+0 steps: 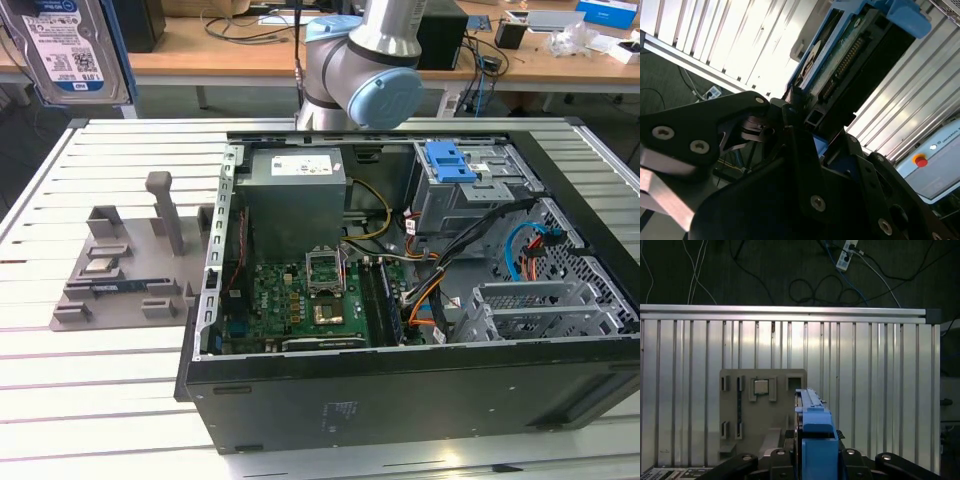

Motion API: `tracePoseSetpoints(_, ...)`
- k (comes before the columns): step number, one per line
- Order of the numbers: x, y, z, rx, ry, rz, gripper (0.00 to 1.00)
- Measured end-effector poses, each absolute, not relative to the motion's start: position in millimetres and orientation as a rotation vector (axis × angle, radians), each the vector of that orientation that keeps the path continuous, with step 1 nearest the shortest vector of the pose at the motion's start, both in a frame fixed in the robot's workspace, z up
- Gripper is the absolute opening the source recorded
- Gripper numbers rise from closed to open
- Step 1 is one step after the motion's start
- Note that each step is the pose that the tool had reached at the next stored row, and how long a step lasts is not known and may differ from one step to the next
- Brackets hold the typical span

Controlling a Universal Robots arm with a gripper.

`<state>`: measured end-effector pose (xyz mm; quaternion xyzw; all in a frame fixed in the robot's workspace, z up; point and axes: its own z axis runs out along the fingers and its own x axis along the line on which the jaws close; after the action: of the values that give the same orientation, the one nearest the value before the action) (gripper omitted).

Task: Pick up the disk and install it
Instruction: 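Pick up the disk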

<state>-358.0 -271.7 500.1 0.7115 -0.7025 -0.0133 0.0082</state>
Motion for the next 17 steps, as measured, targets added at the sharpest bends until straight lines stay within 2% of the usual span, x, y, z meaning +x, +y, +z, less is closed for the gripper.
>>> tracePoseSetpoints(10, -351.4, -271.7, 500.3, 2.224, -2.195, -0.041, 0.37)
tracePoseSetpoints(17, -317.5, -271.7, 500.3, 2.224, -2.195, -0.042, 0.37)
